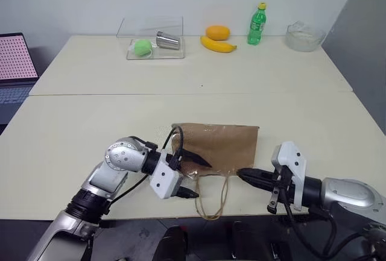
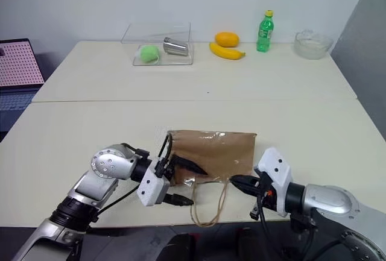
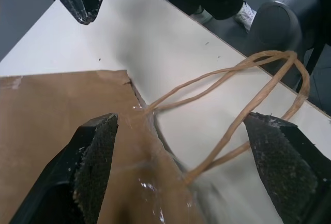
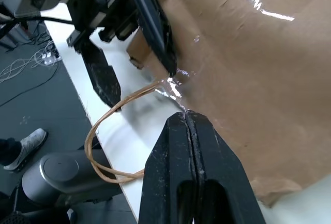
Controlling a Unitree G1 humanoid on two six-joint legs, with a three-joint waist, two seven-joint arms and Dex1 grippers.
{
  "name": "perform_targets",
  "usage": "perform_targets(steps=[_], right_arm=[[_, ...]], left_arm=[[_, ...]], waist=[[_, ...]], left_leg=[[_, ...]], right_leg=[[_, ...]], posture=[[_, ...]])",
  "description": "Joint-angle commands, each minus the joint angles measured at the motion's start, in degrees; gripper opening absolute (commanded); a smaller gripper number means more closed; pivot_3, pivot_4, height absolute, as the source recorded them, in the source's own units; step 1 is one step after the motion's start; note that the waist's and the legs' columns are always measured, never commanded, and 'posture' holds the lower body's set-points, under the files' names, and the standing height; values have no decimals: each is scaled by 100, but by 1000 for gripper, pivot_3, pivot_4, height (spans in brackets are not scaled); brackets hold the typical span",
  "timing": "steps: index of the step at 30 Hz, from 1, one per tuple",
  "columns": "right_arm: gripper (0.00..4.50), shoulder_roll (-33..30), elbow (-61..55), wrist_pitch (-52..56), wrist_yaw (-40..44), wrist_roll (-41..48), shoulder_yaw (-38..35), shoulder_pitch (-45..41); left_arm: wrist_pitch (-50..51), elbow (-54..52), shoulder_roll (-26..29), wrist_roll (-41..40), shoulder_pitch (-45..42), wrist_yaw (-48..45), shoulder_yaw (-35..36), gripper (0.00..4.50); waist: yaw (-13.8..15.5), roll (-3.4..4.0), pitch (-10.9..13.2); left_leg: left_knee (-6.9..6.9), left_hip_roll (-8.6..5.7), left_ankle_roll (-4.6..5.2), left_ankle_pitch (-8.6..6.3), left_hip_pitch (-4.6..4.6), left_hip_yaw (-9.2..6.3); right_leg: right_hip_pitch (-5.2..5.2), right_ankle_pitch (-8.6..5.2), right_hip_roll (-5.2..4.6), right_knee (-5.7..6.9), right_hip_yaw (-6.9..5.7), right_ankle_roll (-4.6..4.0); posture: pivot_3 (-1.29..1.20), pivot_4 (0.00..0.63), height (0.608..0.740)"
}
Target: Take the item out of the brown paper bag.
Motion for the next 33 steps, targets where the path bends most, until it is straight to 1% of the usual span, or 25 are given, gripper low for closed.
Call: perform_targets(steps=[1, 2, 5, 7, 10, 12, 13, 14, 16, 19, 20, 21, 22, 23, 25, 27, 29, 31, 33], right_arm=[[0, -243, -613, -284, -254, 454, -176, 53], [0, -304, -613, -328, -321, 530, -173, 60], [0, -475, -613, -463, -505, 757, -200, 73], [0, -583, -613, -557, -609, 898, -221, 94], [0, -765, -613, -696, -705, 1044, -233, 162], [0, -900, -613, -786, -725, 1096, -220, 209], [0, -1001, -613, -844, -694, 1091, -204, 245], [0, -1103, -613, -913, -647, 1069, -189, 283], [0, -1338, -613, -1089, -475, 979, -171, 417], [550, -1660, -613, -1363, -261, 607, -103, 672], [550, -1738, -613, -1454, -199, 501, -74, 771], [986, -1814, -613, -1529, -145, 419, -64, 847], [1195, -1911, -613, -1596, -108, 314, -56, 890], [1541, -1980, -613, -1655, -88, 243, -50, 921], [2240, -2429, -613, -1849, 330, 321, 46, 1080], [2240, -2735, -613, -2116, 493, 306, 193, 1194], [2240, -2877, -613, -2368, 457, 184, 376, 1180], [2240, -2998, -613, -2580, 476, -112, 664, 1116], [2240, -3097, -613, -2791, 608, -680, 1158, 993]], left_arm=[[-287, 97, -24, 55, -75, 88, -122, 4082], [-356, 144, -39, 92, -81, 101, -158, 4082], [-591, 297, -75, 214, -108, 162, -273, 3538], [-714, 377, -133, 273, -134, 253, -322, 2915], [-743, 410, -257, 345, -175, 381, -403, 1908], [-697, 374, -286, 321, -178, 413, -451, 1327], [-657, 338, -288, 291, -163, 426, -464, 987], [-619, 304, -283, 269, -152, 436, -468, 754], [-517, 233, -266, 226, -138, 456, -459, 68], [-382, 174, -243, 176, -144, 480, -427, 0], [-311, 153, -241, 151, -147, 497, -405, 0], [-193, 118, -245, 104, -163, 529, -366, 0], [58, 48, -273, 22, -183, 604, -305, 0], [239, -9, -288, -36, -194, 658, -266, 0], [756, -179, -334, -202, -249, 796, -168, 0], [1007, -289, -353, -271, -306, 847, -132, 0], [1220, -399, -393, -328, -361, 910, -109, 0], [1354, -465, -424, -347, -405, 947, -99, 0], [1437, -500, -437, -358, -443, 956, -88, 0]], waist=[[0, 0, 0], [1, 0, 0], [2, 0, 0], [5, 0, 0], [7, 0, 0], [6, 0, 0], [7, 0, 0], [6, 0, 0], [7, 0, 0], [8, 0, 0], [9, 0, 0], [8, 0, 0], [7, -1, 0], [6, 0, 0], [7, 0, 0], [7, -1, 0], [7, -1, 0], [7, -1, 1], [6, -1, 0]], left_leg=[[0, 0, 0, 0, 4, 0], [-1, 0, 0, 0, 7, -1], [-2, -1, 1, -1, 31, -4], [-5, -1, 3, -2, 54, -3], [-5, -1, 4, -3, 57, -3], [-5, -1, 4, -3, 57, -3], [-5, 0, 4, -3, 57, -3], [-5, 0, 4, -3, 57, -4], [-5, -1, 4, -3, 58, -3], [-5, 0, 4, -3, 58, -2], [-5, -1, 4, -3, 58, -3], [-6, -1, 4, -3, 58, -4], [-6, 0, 4, -3, 58, -3], [-5, 0, 4, -3, 59, -2], [-4, 0, 4, -3, 59, -1], [-5, 0, 4, -3, 59, -3], [-5, 1, 4, -3, 59, -2], [-5, 1, 4, -3, 59, 0], [-5, 0, 4, -3, 59, -1]], right_leg=[[5, 0, 0, 0, 0, 0], [9, 0, 0, -2, -1, 0], [39, -1, 0, -10, -2, 2], [59, -3, -1, -15, -2, 3], [62, -4, -1, -16, -2, 5], [62, -4, -1, -16, -1, 6], [62, -4, -1, -16, -1, 6], [62, -4, -1, -15, -1, 5], [63, -4, -1, -15, -1, 6], [64, -4, -1, -16, -1, 6], [64, -5, -1, -16, -1, 7], [64, -5, -1, -17, -1, 7], [64, -5, -1, -17, -2, 7], [64, -6, -1, -17, -1, 8], [65, -6, -1, -17, 0, 9], [65, -12, -1, -19, -2, 18], [66, -22, 0, -20, -2, 35], [66, -23, -1, -21, 0, 37], [66, -24, -1, -23, 0, 38]], posture=[[0, 150, 740], [0, 150, 740], [0, 150, 740], [0, 150, 740], [0, 150, 740], [0, 150, 740], [0, 150, 740], [0, 150, 740], [0, 150, 740], [0, 150, 740], [0, 150, 740], [0, 150, 740], [0, 150, 740], [0, 150, 740], [0, 150, 740], [0, 150, 740], [0, 150, 740], [0, 150, 740], [0, 150, 740]])
